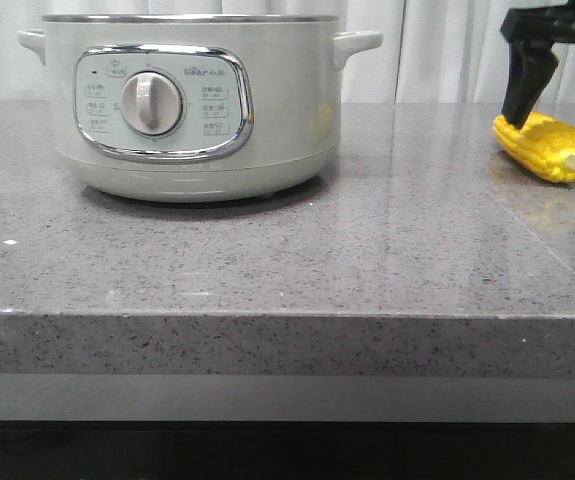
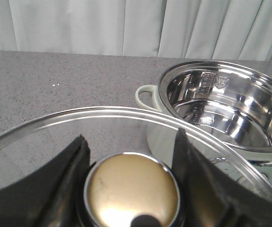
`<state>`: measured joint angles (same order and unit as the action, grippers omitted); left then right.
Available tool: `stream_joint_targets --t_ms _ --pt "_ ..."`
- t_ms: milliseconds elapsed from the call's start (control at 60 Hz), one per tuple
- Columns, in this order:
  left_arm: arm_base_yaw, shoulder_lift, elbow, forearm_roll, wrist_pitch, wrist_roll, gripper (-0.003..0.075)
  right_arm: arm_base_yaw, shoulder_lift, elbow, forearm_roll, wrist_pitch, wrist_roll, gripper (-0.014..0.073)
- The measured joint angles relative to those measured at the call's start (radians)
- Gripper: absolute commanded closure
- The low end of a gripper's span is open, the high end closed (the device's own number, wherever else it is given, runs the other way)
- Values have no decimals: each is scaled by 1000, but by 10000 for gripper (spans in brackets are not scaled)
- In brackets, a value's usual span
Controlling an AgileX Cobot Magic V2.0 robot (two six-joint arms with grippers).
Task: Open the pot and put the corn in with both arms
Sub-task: 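Lift the corn cob with the right gripper toward the pot, then lower the corn cob into the open pot with the right gripper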
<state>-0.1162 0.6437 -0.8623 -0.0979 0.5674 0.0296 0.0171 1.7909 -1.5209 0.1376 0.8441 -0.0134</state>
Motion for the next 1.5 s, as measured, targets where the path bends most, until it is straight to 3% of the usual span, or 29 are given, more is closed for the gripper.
stream_joint_targets --t_ms 234,400,500,884,1268,1501 --pt "0 0 0 0 0 0 500 0 87 -66 0 52 -8 -24" --pt "0 0 0 0 0 0 500 0 119 -90 0 94 -19 167" --pt "0 0 0 0 0 0 500 0 131 -96 0 116 -22 235" --pt "0 0 0 0 0 0 500 33 100 -217 2 209 -32 234" --pt "0 0 0 0 0 0 500 255 -32 -421 12 228 -47 234" --pt "0 0 0 0 0 0 500 386 -39 -460 49 189 -60 234"
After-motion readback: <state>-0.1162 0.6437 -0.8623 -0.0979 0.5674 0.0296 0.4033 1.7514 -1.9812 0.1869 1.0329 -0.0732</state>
